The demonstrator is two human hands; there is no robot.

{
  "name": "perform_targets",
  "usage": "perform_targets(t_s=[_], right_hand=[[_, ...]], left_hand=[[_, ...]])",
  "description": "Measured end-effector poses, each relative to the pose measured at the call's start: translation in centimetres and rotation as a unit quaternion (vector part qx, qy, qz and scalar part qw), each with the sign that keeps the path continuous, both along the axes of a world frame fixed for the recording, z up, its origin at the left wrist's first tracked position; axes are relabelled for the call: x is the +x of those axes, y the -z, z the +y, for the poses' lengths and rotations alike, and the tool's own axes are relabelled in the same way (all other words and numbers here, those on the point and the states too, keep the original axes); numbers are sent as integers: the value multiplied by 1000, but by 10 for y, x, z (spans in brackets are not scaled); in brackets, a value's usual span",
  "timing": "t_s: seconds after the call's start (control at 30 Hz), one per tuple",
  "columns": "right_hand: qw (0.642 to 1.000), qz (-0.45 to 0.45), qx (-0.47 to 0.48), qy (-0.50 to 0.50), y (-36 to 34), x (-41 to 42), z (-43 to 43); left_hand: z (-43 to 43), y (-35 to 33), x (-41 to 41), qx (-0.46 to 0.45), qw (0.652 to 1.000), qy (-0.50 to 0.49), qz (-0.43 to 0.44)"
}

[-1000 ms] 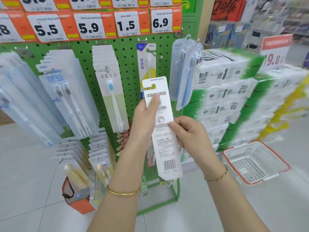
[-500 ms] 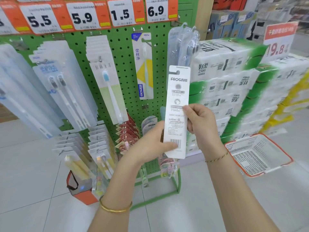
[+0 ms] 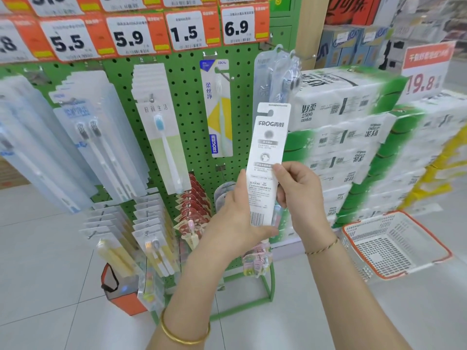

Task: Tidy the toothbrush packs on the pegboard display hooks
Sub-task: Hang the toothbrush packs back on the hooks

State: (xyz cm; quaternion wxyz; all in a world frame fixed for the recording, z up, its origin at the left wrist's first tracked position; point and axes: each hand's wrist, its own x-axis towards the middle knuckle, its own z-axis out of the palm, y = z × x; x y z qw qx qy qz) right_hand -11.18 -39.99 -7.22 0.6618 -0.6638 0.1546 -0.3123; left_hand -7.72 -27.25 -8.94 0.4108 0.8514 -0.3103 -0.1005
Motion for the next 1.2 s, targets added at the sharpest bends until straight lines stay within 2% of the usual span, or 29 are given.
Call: perform_targets(t_s=[0.17, 0.37, 0.47, 0.7, 0.83, 1.0, 1.2], right_hand=[[999, -15, 25, -42, -4, -3, -2], [989, -17, 97, -114, -7, 1, -4], [991, -4, 81, -103, -11, 5, -6], [993, -23, -11, -114, -22, 6, -15], [991, -24, -47, -119, -23, 11, -19], [988, -37, -123, -90, -29, 23, -15], [972, -51, -217, -79, -44, 43, 0]], left_hand=[[-7, -4, 0, 9, 1000, -10, 21], [-4, -12, -4, -2, 995, 33, 92], [-3, -17, -6, -25, 995, 36, 88], [-7, -20, -9, -84, 980, 10, 181], [-12, -21, -4, -106, 982, -35, 152], [-16, -44, 4, -242, 960, -112, 84], [-8, -59, 21, -288, 942, -174, 17]])
